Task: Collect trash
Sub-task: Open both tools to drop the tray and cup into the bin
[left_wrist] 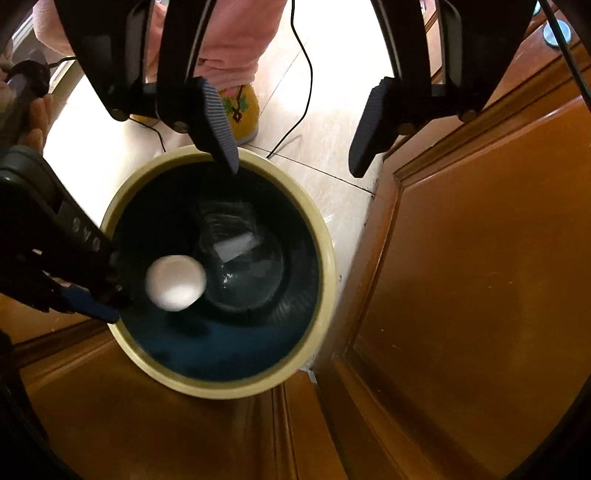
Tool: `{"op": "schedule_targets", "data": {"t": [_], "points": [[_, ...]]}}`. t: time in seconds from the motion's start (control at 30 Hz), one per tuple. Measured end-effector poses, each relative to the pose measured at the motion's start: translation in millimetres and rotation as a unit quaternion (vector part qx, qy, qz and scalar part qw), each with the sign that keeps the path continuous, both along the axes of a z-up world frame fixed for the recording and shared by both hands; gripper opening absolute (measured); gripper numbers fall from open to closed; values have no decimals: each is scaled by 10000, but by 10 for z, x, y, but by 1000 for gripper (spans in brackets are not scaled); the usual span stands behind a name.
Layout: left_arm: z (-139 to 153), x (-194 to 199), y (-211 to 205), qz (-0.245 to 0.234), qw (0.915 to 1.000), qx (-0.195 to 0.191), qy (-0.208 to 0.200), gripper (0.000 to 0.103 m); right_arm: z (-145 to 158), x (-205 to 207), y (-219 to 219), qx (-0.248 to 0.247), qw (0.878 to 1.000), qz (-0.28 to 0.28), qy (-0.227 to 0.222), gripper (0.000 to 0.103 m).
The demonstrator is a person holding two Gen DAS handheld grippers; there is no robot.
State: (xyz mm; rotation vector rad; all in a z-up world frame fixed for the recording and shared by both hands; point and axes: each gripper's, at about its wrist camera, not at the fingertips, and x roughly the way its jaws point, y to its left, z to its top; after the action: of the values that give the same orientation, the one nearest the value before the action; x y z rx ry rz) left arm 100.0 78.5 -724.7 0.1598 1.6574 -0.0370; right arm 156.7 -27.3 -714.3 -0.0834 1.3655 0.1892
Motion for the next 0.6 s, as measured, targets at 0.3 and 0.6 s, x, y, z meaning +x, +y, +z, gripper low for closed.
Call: {"op": "schedule_targets", "data": {"t": [0.3, 0.6], "points": [[504, -125, 50, 286, 9987, -172, -384, 61, 510, -182, -88, 435, 9989, -154, -56, 36], [1832, -289, 51, 420, 9937, -333, -988, 61, 1736, -487, -244, 598, 9975, -254, -280, 36]]}}
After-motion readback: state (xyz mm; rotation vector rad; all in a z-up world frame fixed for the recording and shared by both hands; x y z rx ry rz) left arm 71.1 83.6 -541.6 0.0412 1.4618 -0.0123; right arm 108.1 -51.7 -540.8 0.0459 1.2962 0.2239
